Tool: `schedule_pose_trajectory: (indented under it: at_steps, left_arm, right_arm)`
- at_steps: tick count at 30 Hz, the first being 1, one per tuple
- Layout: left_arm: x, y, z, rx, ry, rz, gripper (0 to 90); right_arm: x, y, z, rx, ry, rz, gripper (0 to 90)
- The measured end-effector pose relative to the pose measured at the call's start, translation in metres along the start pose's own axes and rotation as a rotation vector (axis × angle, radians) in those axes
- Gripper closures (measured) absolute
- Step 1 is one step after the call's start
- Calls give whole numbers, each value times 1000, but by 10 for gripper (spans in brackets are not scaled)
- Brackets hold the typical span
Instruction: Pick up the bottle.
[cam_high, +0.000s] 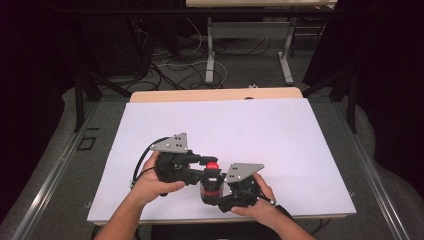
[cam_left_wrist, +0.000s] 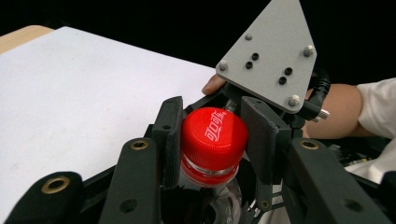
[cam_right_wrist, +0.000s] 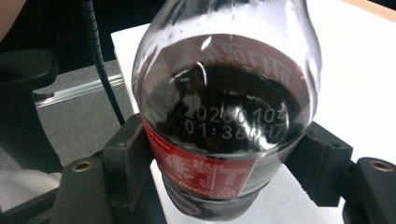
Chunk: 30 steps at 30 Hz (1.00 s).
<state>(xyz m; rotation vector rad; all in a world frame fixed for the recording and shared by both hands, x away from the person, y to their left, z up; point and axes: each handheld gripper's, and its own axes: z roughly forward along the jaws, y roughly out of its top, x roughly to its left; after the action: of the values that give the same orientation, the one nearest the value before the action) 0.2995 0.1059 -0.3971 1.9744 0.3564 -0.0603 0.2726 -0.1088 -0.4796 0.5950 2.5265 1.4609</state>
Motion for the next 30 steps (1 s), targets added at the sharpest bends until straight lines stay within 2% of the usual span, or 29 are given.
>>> schedule_pose_trajectory:
  at_steps: [1,4,7,9,10,12,13,15,16,18,22,25,27,30]
  left_arm:
    - [-1,0,0,0,15,-6,612]
    - [-7,1,2,-4,77,-21,613]
    - [-14,4,6,-14,175,-31,613]
    - [-20,6,9,-18,257,-45,614]
    - [-23,7,11,-19,266,-37,614]
    - [-27,9,15,-26,287,-60,614]
    - [-29,11,16,-17,296,-51,614]
    - [-31,13,19,-8,310,-69,614]
    - [-32,14,20,-7,316,-74,614]
    - [-32,15,22,-3,345,-78,613]
    - [-27,14,22,-6,378,-106,613]
    - [-20,11,19,-19,387,-138,613]
    - [-17,9,17,-25,401,-147,613]
    - [-13,6,14,-40,417,-162,613]
  right_arm:
    - [-1,0,0,-1,-5,-11,288]
    - [0,0,0,5,-21,19,288]
    - [0,0,1,13,-53,28,288]
    - [1,0,2,20,-86,19,288]
    - [2,0,2,24,-101,17,288]
    - [1,0,3,26,-99,36,288]
    - [1,-1,3,29,-99,30,288]
    - [0,-1,4,25,-103,28,288]
    - [0,-1,4,23,-102,49,288]
    - [-1,-2,4,27,-111,48,288]
    - [-5,-3,2,24,-132,68,288]
    - [-7,-3,2,19,-148,78,287]
    - [-8,-4,2,33,-153,82,287]
    - [-10,-5,4,27,-159,91,287]
